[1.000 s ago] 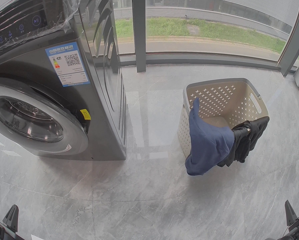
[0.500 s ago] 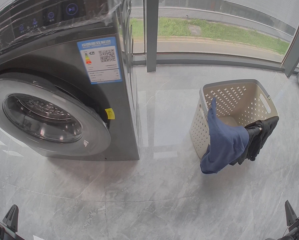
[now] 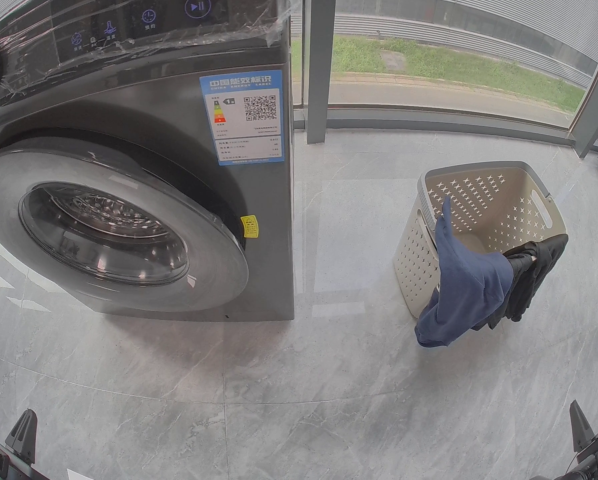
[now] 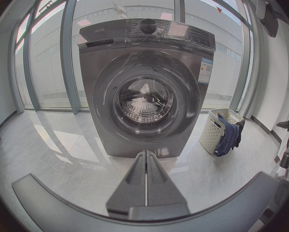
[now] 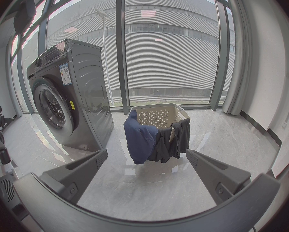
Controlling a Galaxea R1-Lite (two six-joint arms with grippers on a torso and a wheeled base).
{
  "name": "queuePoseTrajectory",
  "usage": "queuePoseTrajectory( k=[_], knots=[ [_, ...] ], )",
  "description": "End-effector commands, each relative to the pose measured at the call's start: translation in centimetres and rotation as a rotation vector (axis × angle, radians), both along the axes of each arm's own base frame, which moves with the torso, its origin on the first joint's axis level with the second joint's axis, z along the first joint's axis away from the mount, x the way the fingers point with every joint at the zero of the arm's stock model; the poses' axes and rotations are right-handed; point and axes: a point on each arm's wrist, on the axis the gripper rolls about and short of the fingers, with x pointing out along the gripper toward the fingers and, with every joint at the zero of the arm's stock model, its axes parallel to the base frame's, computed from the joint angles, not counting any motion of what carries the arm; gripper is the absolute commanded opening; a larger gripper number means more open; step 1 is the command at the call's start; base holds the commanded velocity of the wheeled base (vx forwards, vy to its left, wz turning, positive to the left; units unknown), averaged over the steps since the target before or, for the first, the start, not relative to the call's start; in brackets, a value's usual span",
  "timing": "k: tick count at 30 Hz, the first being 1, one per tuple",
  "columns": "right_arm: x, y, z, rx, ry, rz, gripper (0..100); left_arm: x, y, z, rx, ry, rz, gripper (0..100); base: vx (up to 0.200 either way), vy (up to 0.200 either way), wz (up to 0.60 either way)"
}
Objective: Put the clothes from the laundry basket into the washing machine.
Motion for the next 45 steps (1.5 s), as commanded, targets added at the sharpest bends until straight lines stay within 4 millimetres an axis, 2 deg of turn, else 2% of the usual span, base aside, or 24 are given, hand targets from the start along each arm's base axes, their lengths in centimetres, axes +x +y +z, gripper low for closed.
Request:
queuePoseTrajectory(
  k=[1,8,16,35,41,45],
  knots=[
    [0.04,0.00,-0.47,-0.001,0.006,0.000,100,0.01,0.00,-0.52,0.000,0.001,0.000,0,0.000,0.200,0.00],
    [0.03,0.00,-0.43,-0.001,0.005,0.000,100,0.01,0.00,-0.52,0.000,0.001,0.000,0,0.000,0.200,0.00],
    [0.03,0.00,-0.43,-0.001,0.005,0.000,100,0.01,0.00,-0.52,0.000,0.001,0.000,0,0.000,0.000,0.45],
    [0.03,0.00,-0.43,-0.001,0.005,0.000,100,0.01,0.00,-0.52,0.000,0.001,0.000,0,0.000,0.189,0.00],
    [0.03,0.00,-0.43,-0.002,0.005,-0.001,100,0.01,0.00,-0.52,0.000,0.001,0.000,0,0.000,0.000,-0.30],
    [0.03,0.00,-0.43,-0.002,0.005,0.000,100,0.01,0.00,-0.52,0.000,0.001,0.000,0,0.000,0.200,0.00]
  ],
)
